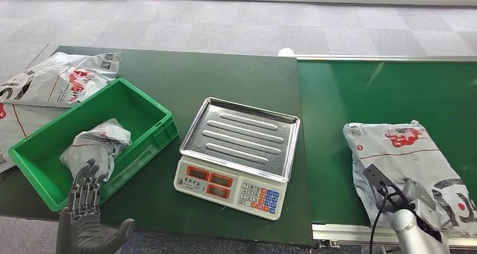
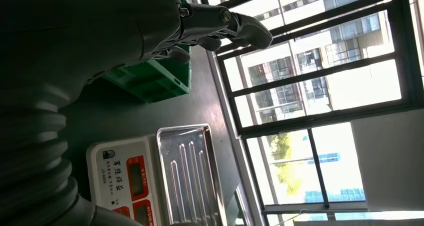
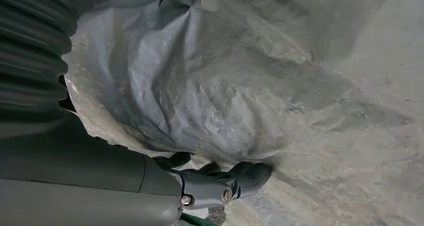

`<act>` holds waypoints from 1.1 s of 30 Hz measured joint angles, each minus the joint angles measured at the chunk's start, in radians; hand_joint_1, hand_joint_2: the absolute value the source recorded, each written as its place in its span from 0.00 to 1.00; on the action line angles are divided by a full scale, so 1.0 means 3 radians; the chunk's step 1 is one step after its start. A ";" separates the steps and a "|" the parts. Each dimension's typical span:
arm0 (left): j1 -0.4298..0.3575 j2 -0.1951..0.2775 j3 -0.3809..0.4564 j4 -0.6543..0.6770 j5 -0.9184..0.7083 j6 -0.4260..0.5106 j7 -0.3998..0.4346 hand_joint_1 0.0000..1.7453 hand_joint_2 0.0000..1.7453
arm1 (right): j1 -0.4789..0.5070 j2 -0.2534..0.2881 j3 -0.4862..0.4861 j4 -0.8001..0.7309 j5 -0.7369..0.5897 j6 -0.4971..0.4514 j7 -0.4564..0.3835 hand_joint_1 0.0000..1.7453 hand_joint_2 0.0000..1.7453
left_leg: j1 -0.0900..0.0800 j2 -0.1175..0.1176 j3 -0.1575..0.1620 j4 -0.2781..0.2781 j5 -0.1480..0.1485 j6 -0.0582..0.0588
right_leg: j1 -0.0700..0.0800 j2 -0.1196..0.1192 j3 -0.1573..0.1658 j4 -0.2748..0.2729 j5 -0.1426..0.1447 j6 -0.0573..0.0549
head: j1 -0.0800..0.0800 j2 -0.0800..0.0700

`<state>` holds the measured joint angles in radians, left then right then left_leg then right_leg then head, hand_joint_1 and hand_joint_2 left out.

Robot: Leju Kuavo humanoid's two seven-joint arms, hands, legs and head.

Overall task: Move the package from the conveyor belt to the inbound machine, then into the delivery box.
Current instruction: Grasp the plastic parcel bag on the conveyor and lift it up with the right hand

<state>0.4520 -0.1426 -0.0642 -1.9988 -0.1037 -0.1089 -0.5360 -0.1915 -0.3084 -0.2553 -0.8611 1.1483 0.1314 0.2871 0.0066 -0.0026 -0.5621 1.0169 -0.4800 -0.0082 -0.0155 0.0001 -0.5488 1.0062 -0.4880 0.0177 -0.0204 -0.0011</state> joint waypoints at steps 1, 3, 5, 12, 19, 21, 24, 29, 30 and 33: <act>-0.0019 0.0011 -0.0015 0.0033 0.0003 0.0008 -0.0003 0.00 1.00 | -0.0038 -0.0012 -0.0005 0.0078 0.0001 0.0029 -0.0002 1.00 1.00 | 0.0002 0.0002 0.0004 0.0000 -0.0001 0.0000 | 0.0002 0.0001 0.0004 -0.0002 -0.0001 0.0000 | 0.0000 0.0000; -0.0048 0.0033 -0.0043 0.0088 0.0015 0.0037 -0.0013 0.00 1.00 | -0.0100 -0.0029 -0.0017 0.0211 -0.0001 0.0040 -0.0029 1.00 1.00 | 0.0005 0.0002 0.0008 0.0000 -0.0002 0.0001 | 0.0004 -0.0001 0.0013 -0.0007 -0.0003 0.0000 | 0.0000 0.0000; -0.0058 0.0049 -0.0057 0.0120 0.0026 0.0061 -0.0017 0.00 1.00 | -0.0144 -0.0044 -0.0023 0.0302 -0.0007 0.0033 -0.0057 1.00 1.00 | 0.0005 0.0001 0.0008 0.0001 0.0000 0.0004 | 0.0004 -0.0004 0.0017 -0.0010 -0.0001 0.0003 | 0.0000 0.0000; -0.0057 0.0073 -0.0078 0.0171 0.0034 0.0108 -0.0016 0.00 1.00 | -0.0207 -0.0066 -0.0024 0.0384 -0.0098 -0.0132 -0.0132 1.00 1.00 | 0.0004 -0.0001 0.0004 0.0004 0.0003 0.0009 | 0.0003 -0.0004 0.0021 -0.0016 0.0011 0.0012 | 0.0001 0.0000; -0.0048 0.0073 -0.0077 0.0169 0.0034 0.0105 -0.0011 0.00 1.00 | -0.0137 -0.0010 -0.0025 0.0153 -0.0238 -0.0302 -0.0129 1.00 1.00 | 0.0003 -0.0002 -0.0005 0.0003 0.0005 0.0008 | 0.0002 -0.0004 0.0013 -0.0014 0.0011 0.0011 | 0.0001 0.0000; -0.0047 0.0073 -0.0077 0.0169 0.0034 0.0104 -0.0011 0.00 1.00 | -0.0120 0.0000 -0.0025 0.0113 -0.0252 -0.0315 -0.0138 1.00 1.00 | 0.0003 -0.0002 -0.0007 0.0003 0.0005 0.0007 | 0.0003 -0.0005 0.0011 -0.0014 0.0010 0.0011 | 0.0001 0.0000; -0.0043 0.0072 -0.0077 0.0167 0.0034 0.0086 -0.0008 0.00 1.00 | -0.0073 0.0031 -0.0025 -0.0011 -0.0391 -0.0586 -0.0310 1.00 1.00 | 0.0003 -0.0004 -0.0013 0.0002 0.0006 0.0006 | 0.0002 -0.0005 0.0008 -0.0012 0.0010 0.0011 | 0.0001 0.0000; -0.0025 0.0046 -0.0076 0.0148 -0.0011 0.0053 -0.0059 0.00 1.00 | 0.0104 0.0221 -0.0011 -0.0800 -0.0847 -0.1696 -0.1032 1.00 1.00 | 0.0003 -0.0005 -0.0020 0.0002 0.0008 0.0004 | 0.0002 -0.0004 -0.0002 -0.0008 0.0010 0.0010 | 0.0001 0.0000; -0.0025 0.0038 -0.0076 0.0148 -0.0027 0.0056 -0.0078 0.00 1.00 | 0.0139 0.0269 0.0003 -0.1011 -0.0898 -0.1853 -0.1115 1.00 1.00 | 0.0003 -0.0005 -0.0019 0.0002 0.0008 0.0004 | 0.0003 -0.0005 -0.0003 -0.0008 0.0010 0.0009 | 0.0000 0.0000; -0.0023 0.0022 -0.0076 0.0148 -0.0044 0.0077 -0.0105 0.00 1.00 | 0.0216 0.0364 0.0037 -0.1466 -0.0977 -0.2038 -0.1198 1.00 1.00 | 0.0004 -0.0007 -0.0020 0.0002 0.0008 0.0003 | 0.0004 -0.0008 -0.0002 -0.0008 0.0008 0.0007 | 0.0000 0.0000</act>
<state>0.4452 -0.1360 -0.0870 -1.9543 -0.1170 -0.0859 -0.5674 -0.1268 -0.1991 -0.2441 -1.3009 0.8551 -0.4799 -0.0723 0.0079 -0.0046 -0.5681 1.0175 -0.4777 -0.0072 -0.0144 -0.0023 -0.5494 1.0038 -0.4855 0.0199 -0.0203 -0.0011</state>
